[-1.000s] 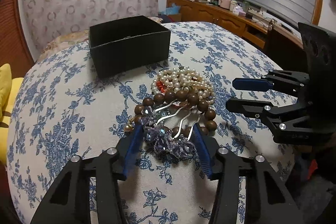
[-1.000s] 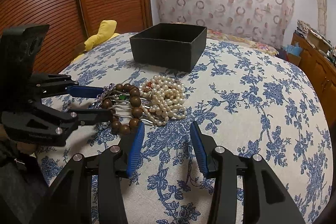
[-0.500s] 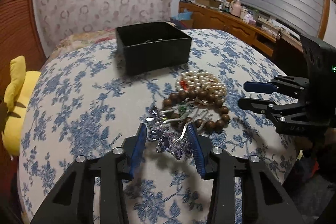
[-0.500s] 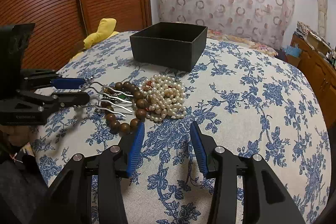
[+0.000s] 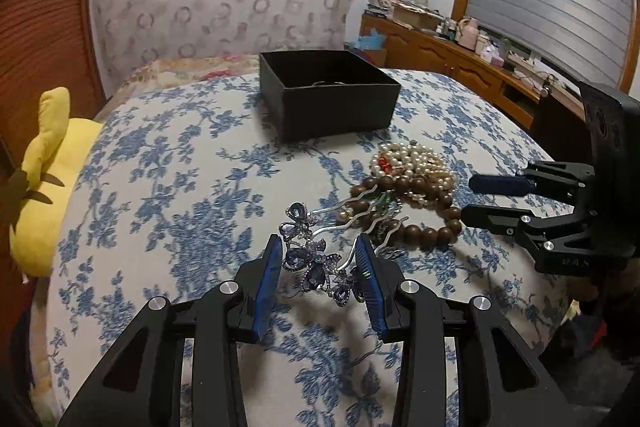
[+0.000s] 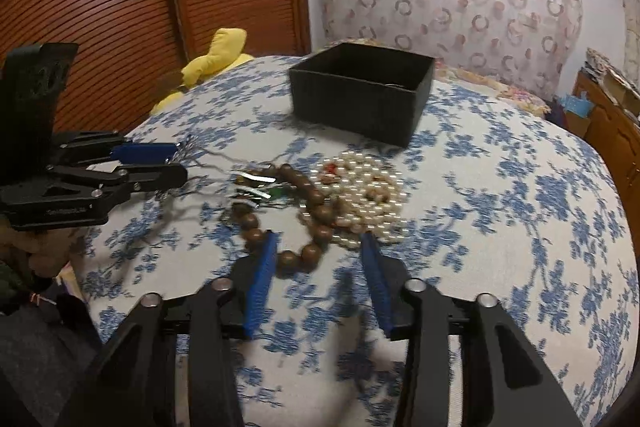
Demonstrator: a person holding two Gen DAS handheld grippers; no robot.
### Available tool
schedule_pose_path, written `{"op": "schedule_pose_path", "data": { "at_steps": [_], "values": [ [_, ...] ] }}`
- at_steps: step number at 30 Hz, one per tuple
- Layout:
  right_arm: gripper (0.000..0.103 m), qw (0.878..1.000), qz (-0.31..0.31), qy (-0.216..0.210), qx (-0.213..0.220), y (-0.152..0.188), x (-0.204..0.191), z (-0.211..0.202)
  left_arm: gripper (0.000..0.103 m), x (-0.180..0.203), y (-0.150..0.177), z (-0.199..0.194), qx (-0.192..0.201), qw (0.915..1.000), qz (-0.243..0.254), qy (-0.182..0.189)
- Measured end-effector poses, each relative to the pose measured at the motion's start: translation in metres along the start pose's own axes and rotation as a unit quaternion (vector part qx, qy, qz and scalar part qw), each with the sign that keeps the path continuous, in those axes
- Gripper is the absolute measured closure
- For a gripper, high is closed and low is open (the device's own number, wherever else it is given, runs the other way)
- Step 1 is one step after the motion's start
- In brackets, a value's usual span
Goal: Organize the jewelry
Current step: 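Grasp the hair pins with the left tool while the right tool grasps and lifts the bead bracelet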
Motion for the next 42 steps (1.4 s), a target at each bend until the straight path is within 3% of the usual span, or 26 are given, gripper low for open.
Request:
{"op": "schedule_pose_path", "data": {
  "at_steps": [12, 15, 24, 27, 42],
  "values": [
    [0.068, 0.998, 0.048, -0.018, -0.034, -0.006, 0.004, 0.019, 0.067, -0.011, 0.002, -0.006, 0.008, 0.9999, -0.009, -0.011],
    [0.076, 0.998, 0.053, -0.012, -0.034, -0.008, 0.007, 0.021, 0.067, -0.011, 0.001, -0.006, 0.01, 0.9999, -0.007, -0.011],
    [0.084, 0.999, -0.016, 0.041, -0.029, -0.008, 0.0, 0.028, 0.067, -0.012, 0.0, -0.005, 0.013, 0.9997, -0.01, -0.016],
    [0.088, 0.999, -0.026, 0.032, -0.029, -0.007, -0.004, 0.027, 0.067, -0.014, -0.002, -0.006, 0.017, 0.9996, -0.012, -0.019],
    [0.089, 0.998, -0.039, -0.003, 0.046, -0.052, -0.019, -0.024, 0.067, -0.025, -0.022, -0.022, 0.046, 0.9981, -0.014, -0.04]
  ]
}}
Point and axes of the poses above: each gripper's, at about its wrist camera, not at the fingertips, and z roughly the way its jaws point, x to its right, y to its underside, the point moved 10 cm from there along z, roughly the way its jaws point, and after that the axes turned 12 degrees about z, right-handed, at the moved point
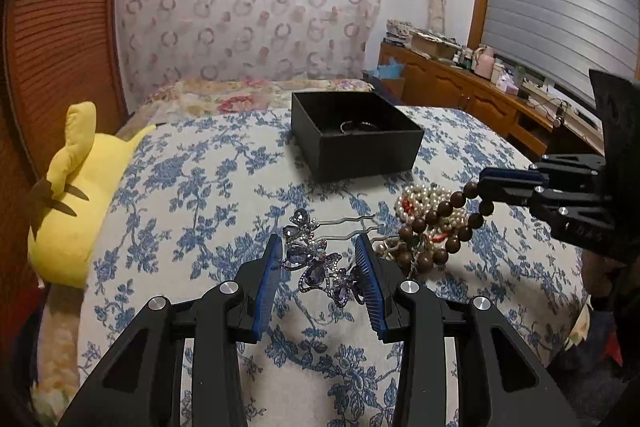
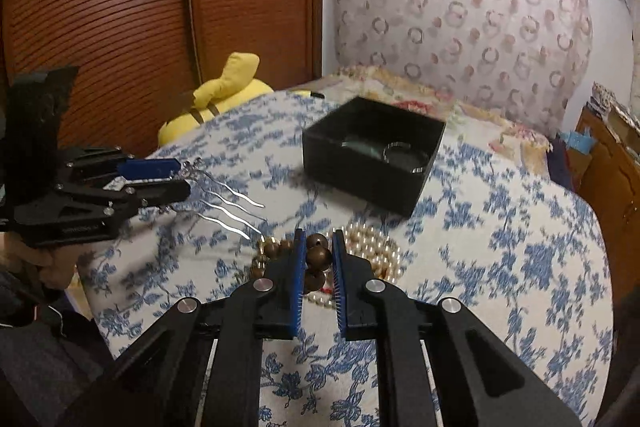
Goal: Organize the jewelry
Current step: 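Grasp the hair pins with the left tool while the right tool grasps and lifts the bead bracelet, then carry the hair pins and the bead bracelet over the black box with both tools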
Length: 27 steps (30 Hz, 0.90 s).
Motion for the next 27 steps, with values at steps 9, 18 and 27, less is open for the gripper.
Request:
{"op": "schedule_pose_path", "data": {
  "at_steps": [9, 18, 27],
  "values": [
    [0.089, 0.999, -0.017, -0.008, 0.03, -0.028, -0.01, -0.014, 0.067, 0.004, -0.013, -0.003, 0.011, 0.9999, 0.01, -0.002],
    [0.089, 0.998, -0.016, -0.01, 0.056, -0.054, -0.008, -0.03, 0.067, 0.002, -0.01, 0.001, 0.008, 1.0, 0.005, 0.001],
    [0.089, 0.998, -0.015, -0.005, 0.069, -0.071, 0.0, -0.035, 0.067, 0.0, -0.021, -0.002, 0.019, 0.9998, 0.005, -0.001]
  ]
}}
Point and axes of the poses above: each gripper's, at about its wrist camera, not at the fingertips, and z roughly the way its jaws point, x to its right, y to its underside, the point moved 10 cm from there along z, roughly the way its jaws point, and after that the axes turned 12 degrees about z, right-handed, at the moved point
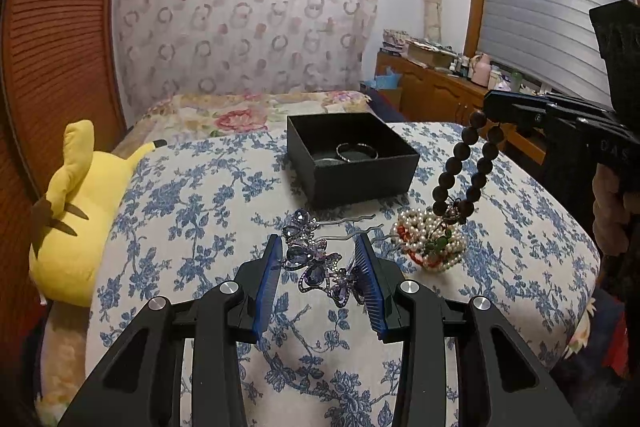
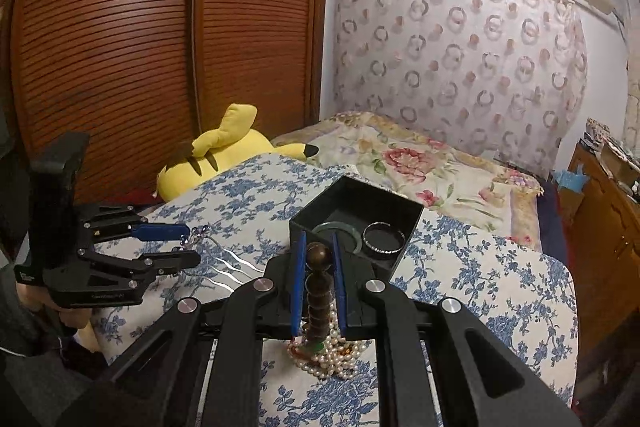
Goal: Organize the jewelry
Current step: 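Carry the hair pins and the bead bracelet over the black box with both tools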
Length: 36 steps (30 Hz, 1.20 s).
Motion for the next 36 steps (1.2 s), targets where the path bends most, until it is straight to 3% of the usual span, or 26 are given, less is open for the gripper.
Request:
{"op": "schedule_pose_path", "data": {
  "at_steps": [9, 18, 21, 24, 29, 36],
  "values": [
    [0.089, 1.0, 0.019, 0.001, 0.003, -0.01, 0.011, 0.0, 0.067, 0.004, -0.004, 0.002, 0.002, 1.0, 0.003, 0.003],
    [0.089, 0.999, 0.022, -0.044, -0.002, -0.011, -0.013, -0.004, 0.067, 0.002, 0.002, 0.006, -0.004, 1.0, -0.001, 0.003],
    [0.089, 0.996, 0.051, -0.073, -0.004, -0.013, -0.011, -0.005, 0.067, 0.002, 0.002, 0.006, -0.005, 1.0, -0.001, 0.003],
    [0.088, 0.998, 0.056, -0.011, -0.025, 0.0, 0.02, 0.014, 0.067, 0.002, 0.002, 0.007, -0.004, 1.0, -0.001, 0.003],
    [0.089, 0.997, 0.05, 0.025, -0.048, 0.015, 0.038, 0.028, 0.067, -0.001, 0.003, 0.006, -0.003, 1.0, -0.001, 0.001],
    [0.089, 0.998, 0.045, 0.02, -0.042, 0.01, 0.034, 0.027, 0.067, -0.002, 0.003, 0.006, -0.003, 1.0, 0.0, 0.002]
  ]
}}
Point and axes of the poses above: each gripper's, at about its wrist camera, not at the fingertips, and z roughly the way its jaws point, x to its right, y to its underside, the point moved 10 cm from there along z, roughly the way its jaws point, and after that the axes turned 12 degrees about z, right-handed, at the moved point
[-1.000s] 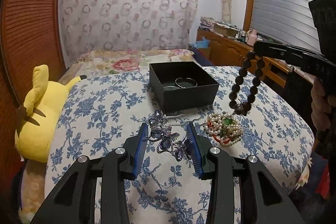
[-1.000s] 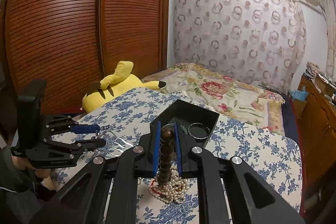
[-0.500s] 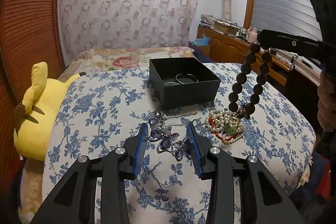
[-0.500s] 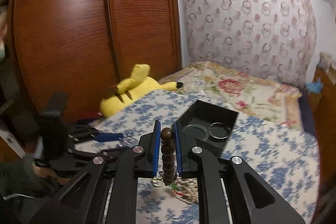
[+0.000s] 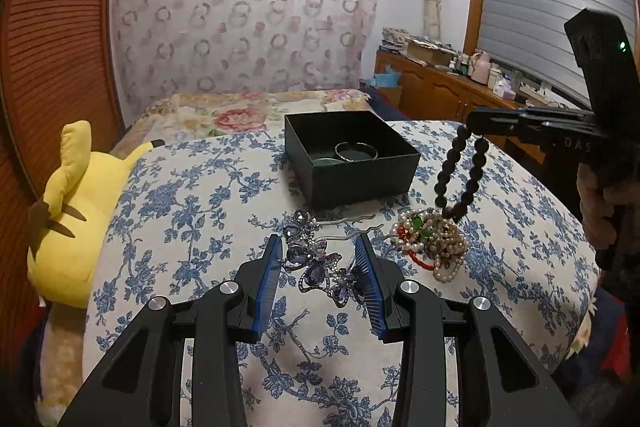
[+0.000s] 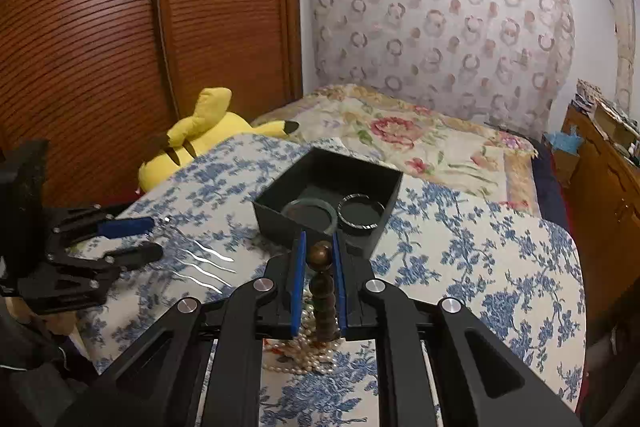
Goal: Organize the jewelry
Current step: 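Carry the hair pins and the bead bracelet over the black box with both tools, then lower the hair pins and bead bracelet into the box and open both tools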
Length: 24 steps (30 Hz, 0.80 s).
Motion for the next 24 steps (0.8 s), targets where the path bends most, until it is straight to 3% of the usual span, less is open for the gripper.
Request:
{"op": "schedule_pose_path", "data": {
  "at_steps": [11, 24],
  "values": [
    [0.089, 0.999, -0.024, -0.011, 0.037, -0.034, -0.02, -0.017, 0.067, 0.003, -0.023, 0.001, 0.015, 0.9998, 0.013, -0.004],
    [0.089, 0.999, -0.021, 0.014, 0.046, -0.084, 0.01, 0.02, 0.067, -0.001, -0.087, 0.037, 0.042, 0.9989, 0.021, 0.001]
  ]
}}
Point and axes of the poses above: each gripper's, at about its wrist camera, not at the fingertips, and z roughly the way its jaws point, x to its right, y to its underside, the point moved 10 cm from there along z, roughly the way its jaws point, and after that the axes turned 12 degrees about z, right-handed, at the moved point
